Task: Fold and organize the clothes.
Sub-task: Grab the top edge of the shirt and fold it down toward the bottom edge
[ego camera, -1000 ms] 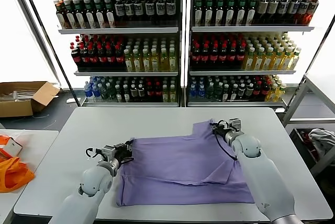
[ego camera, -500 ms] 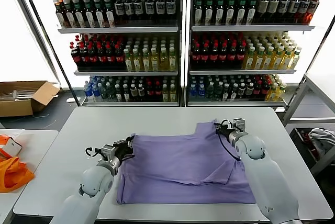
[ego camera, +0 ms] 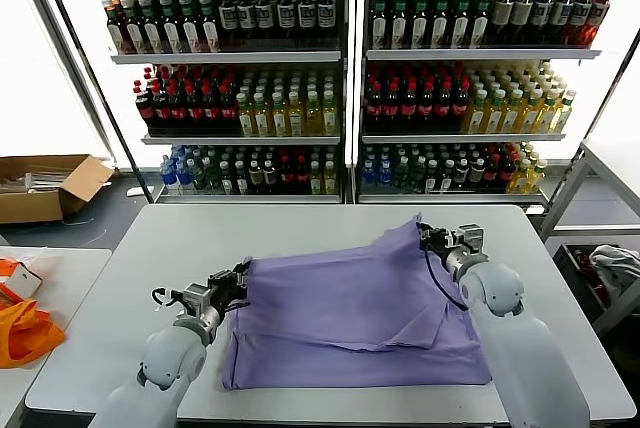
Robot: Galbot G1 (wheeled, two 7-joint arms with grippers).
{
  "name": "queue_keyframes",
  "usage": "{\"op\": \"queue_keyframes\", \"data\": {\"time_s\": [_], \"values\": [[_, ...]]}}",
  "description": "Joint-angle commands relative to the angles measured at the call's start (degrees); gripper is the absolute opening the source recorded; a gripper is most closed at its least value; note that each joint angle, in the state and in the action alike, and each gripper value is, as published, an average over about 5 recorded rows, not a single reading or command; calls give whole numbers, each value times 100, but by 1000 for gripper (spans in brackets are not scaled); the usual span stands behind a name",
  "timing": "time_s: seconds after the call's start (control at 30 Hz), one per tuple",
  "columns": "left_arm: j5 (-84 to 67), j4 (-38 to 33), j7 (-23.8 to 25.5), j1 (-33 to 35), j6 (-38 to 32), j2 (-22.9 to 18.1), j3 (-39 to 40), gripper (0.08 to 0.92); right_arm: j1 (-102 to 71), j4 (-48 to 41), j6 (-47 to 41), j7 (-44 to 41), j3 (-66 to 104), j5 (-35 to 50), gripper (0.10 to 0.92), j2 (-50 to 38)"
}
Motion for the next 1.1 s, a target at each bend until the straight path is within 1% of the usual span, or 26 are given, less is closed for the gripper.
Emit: {"op": "queue_keyframes", "data": {"time_s": [0.03,0.37,0.6,0.83,1.1], "values": [[147,-825,74,848,-10,149,-190,85,-1522,1477,104,323,538,-186,107,-26],[519,-1329,145,1601,-37,-184,-272,85,-2434,1891,130,641,951,-392,107,70],[738,-1505,180,2039,-98,-248,-379,85,-2918,2094,228,743,1110,-385,107,-17],[802,-1839,205,2395,-117,-242,-544,85,-3375,2408,285,795,1136,-367,107,-26],[958,-1841,278,2547,-188,-283,-610,85,-3540,2556,249,854,1120,-439,107,45]]}}
